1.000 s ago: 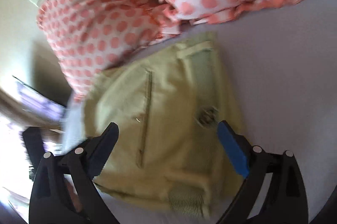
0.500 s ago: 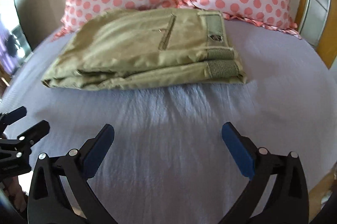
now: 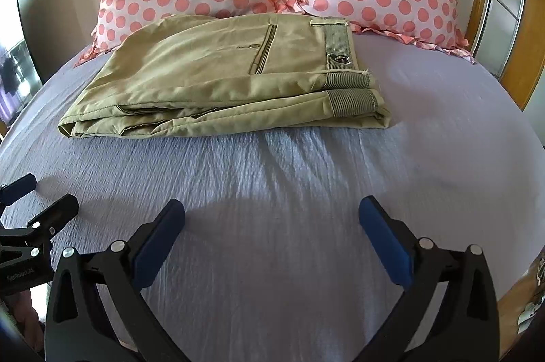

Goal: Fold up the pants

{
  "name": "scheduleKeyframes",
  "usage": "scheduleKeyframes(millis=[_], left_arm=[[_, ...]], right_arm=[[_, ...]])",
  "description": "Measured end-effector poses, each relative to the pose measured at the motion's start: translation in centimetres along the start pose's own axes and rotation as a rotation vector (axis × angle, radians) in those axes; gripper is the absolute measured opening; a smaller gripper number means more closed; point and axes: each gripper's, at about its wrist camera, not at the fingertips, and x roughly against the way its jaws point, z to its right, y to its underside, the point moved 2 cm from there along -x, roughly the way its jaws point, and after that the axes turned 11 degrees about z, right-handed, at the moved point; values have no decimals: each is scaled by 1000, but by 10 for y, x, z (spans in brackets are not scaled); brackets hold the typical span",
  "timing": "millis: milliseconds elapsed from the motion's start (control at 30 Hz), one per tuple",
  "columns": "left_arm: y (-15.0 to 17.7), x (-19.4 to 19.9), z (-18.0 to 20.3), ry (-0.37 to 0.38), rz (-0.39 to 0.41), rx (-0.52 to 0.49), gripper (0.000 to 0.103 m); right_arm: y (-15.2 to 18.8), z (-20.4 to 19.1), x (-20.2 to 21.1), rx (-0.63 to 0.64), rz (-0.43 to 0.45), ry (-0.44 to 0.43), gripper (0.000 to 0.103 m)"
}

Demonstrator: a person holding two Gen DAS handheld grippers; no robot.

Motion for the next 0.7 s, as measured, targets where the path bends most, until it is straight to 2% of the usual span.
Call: scheduleKeyframes(millis=[700], left_arm=[[0,0,1,-1,0,1,101]], right_arm=[[0,0,0,-3,-4,5,102]])
